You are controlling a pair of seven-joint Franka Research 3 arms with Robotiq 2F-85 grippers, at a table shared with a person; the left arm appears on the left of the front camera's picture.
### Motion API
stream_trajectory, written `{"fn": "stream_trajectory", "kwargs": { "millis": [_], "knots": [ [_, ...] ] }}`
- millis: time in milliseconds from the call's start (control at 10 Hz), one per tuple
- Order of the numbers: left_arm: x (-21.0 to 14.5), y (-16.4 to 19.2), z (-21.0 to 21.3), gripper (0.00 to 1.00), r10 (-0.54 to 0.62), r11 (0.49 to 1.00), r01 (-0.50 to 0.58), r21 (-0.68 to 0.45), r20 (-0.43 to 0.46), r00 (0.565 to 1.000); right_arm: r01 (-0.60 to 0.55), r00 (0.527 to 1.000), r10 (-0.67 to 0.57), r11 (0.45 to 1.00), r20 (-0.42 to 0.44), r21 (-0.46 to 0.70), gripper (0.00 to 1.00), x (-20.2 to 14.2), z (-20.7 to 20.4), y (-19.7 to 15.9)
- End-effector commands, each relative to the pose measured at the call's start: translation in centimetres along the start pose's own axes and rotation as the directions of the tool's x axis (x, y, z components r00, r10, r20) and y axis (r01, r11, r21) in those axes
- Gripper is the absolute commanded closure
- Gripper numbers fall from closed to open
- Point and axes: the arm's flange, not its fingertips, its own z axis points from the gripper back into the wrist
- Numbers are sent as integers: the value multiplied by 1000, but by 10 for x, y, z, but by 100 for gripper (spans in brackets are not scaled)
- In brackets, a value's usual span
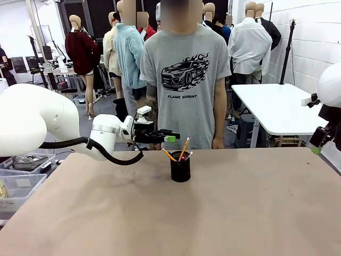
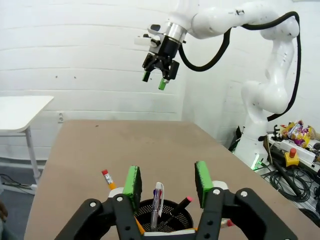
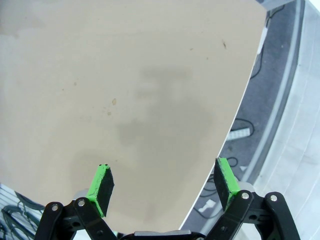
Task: Place the pens into the pen holder.
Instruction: Pick up a writing instrument from the table and place it into the Pen holder.
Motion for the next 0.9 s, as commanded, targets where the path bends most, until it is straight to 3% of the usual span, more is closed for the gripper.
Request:
{"fn": "stream_trajectory", "kwargs": {
  "millis": [0, 200, 400, 500, 700, 800],
  "knots": [
    [36, -39, 28, 43, 40, 994, -37, 100, -23, 999, 11, 1000, -11, 1000, -15, -19, 0, 1, -1, 2],
    [67, -89, 57, 43, 157, 970, -130, 207, -122, 980, 11, 1000, -11, 1000, -15, -19, 0, 1, -1, 2],
    [81, -148, 103, 43, 299, 881, -176, 439, -228, 926, 11, 1000, -11, 1000, -15, -19, 0, 1, -1, 2],
    [84, -175, 126, 43, 415, 796, -230, 560, -228, 881, 11, 1000, -11, 1000, -15, -19, 0, 1, -1, 2],
    [86, -219, 167, 43, 572, 609, -235, 757, -214, 792, 11, 1000, -11, 1000, -15, -19, 0, 1, -1, 2],
    [86, -243, 185, 43, 630, 484, -203, 851, -178, 756, 11, 1000, -11, 1000, -15, -19, 0, 1, -1, 2]
  ]
}}
